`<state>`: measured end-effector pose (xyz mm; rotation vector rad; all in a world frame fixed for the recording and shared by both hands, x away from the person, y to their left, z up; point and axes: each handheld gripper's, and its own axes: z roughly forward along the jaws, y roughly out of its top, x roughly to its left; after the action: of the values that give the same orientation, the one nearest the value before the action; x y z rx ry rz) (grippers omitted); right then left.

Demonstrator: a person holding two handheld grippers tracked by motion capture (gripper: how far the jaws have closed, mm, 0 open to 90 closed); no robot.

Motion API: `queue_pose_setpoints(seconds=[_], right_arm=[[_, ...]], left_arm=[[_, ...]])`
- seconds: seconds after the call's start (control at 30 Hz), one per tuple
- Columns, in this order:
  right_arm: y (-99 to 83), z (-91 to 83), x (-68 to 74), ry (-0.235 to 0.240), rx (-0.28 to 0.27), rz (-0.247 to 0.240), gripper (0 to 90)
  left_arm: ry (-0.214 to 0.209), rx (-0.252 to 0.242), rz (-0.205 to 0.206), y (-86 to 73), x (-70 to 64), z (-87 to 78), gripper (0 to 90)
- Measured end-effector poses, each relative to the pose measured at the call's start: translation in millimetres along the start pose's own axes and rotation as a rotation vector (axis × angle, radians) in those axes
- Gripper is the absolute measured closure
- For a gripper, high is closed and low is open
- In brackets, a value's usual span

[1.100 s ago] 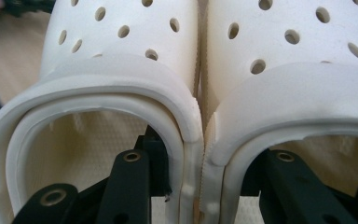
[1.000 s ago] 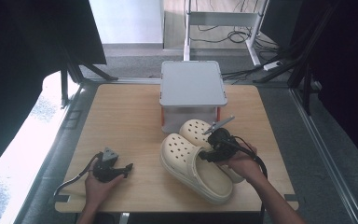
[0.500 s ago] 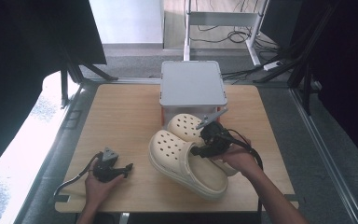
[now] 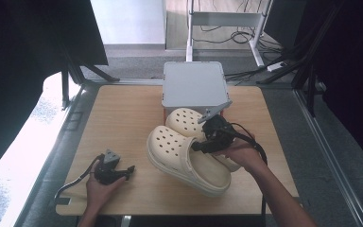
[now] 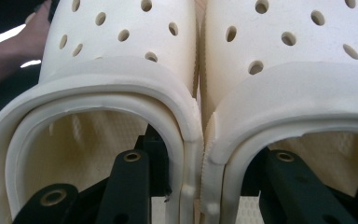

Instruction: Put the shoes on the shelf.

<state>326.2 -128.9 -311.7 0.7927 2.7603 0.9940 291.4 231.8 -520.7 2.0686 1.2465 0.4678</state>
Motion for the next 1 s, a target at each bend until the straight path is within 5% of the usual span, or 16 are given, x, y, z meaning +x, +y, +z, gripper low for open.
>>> queue_pose_setpoints(seconds=[0.77, 1.0], right_arm=[[15.6, -18.7, -15.3, -0.001, -0.026, 0.005, 65.4], [23.5, -26.5, -24.5, -0.035, -0.035, 0.013, 65.4]], left_arm=[[-0.006, 0.005, 0.001, 0.2, 0.4, -0.4, 26.6], [-0.006, 0.005, 0.001, 0.3, 0.4, -0.4, 26.6]])
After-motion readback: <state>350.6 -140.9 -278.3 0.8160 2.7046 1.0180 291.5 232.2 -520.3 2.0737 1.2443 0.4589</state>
